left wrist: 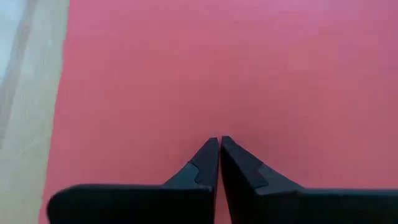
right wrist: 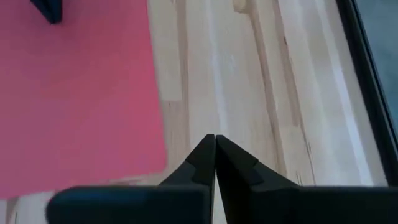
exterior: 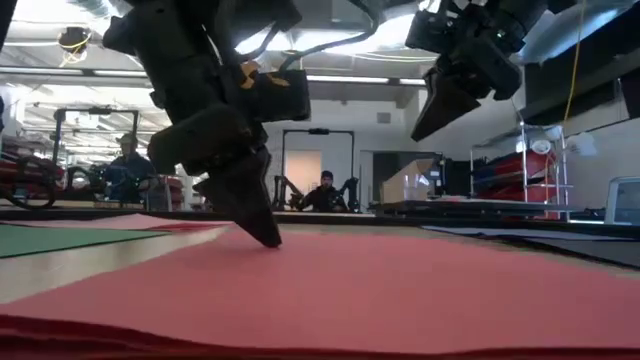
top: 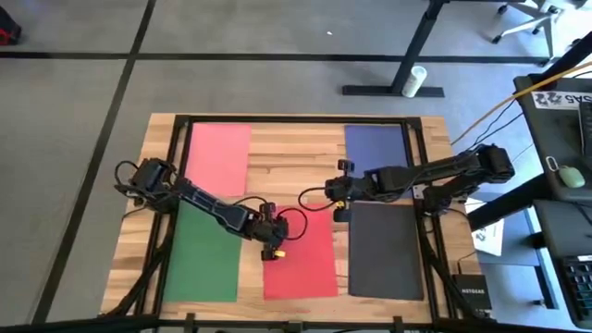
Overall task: Organize paper
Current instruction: Adjust the stacked red papers on the table, then adjust the stacked green papers on the table
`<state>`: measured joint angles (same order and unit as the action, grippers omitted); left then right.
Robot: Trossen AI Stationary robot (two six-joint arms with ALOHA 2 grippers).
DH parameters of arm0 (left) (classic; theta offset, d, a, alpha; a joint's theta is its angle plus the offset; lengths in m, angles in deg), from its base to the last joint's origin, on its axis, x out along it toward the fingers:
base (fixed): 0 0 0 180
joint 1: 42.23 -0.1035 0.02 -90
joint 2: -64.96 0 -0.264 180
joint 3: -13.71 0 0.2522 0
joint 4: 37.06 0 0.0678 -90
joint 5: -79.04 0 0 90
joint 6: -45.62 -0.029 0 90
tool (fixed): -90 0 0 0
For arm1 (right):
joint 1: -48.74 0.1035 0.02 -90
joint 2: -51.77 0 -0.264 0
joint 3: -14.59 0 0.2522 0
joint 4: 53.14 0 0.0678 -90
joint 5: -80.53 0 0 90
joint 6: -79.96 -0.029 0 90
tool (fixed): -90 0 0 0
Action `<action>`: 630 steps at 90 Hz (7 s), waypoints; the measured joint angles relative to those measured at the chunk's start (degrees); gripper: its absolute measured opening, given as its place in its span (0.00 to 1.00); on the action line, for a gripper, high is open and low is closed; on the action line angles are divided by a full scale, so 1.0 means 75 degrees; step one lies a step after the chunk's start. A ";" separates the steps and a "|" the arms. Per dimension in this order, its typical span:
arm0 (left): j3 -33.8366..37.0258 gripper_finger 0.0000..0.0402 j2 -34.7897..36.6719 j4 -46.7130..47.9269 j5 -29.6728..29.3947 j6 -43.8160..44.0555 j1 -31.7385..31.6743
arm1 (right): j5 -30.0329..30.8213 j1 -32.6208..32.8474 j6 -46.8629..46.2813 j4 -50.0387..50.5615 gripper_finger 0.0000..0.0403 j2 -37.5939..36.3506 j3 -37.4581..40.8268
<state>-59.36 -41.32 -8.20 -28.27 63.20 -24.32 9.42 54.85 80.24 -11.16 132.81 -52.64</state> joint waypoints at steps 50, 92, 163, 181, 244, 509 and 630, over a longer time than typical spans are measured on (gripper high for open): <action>-0.0017 0.00 0.0201 -0.1921 0.0776 -0.0525 0.0364 | -0.0009 0.0000 0.0000 0.0019 0.00 0.0003 0.0000; -0.0072 0.00 -0.0653 -0.2953 0.1122 -0.0343 0.0346 | -0.0010 0.0003 -0.0043 0.0059 0.00 0.0006 -0.0002; -0.0335 0.00 -0.0900 -0.2371 0.1341 0.0045 0.0716 | 0.0012 0.0003 -0.0059 0.0153 0.00 0.0007 -0.0003; -0.0335 0.00 -0.0900 -0.2335 0.1359 0.0131 0.0808 | 0.0012 0.0001 -0.0058 0.0168 0.00 0.0007 -0.0003; -0.2063 0.00 -0.0843 0.0771 0.1386 -0.0394 0.0993 | 0.0157 -0.0003 -0.0055 0.0196 0.00 0.0006 -0.0003; -0.3276 0.00 -0.1588 0.5308 0.2119 0.6313 0.4260 | -0.0178 0.0003 0.0015 -0.0940 0.00 0.0006 -0.0003; -0.3264 0.00 -0.1600 0.5219 0.2094 0.6396 0.4243 | -0.0181 0.0003 0.0012 -0.0905 0.00 0.0006 -0.0003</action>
<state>-83.84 -53.31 30.94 -12.56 111.16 7.50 8.07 54.87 80.32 -17.95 132.85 -52.67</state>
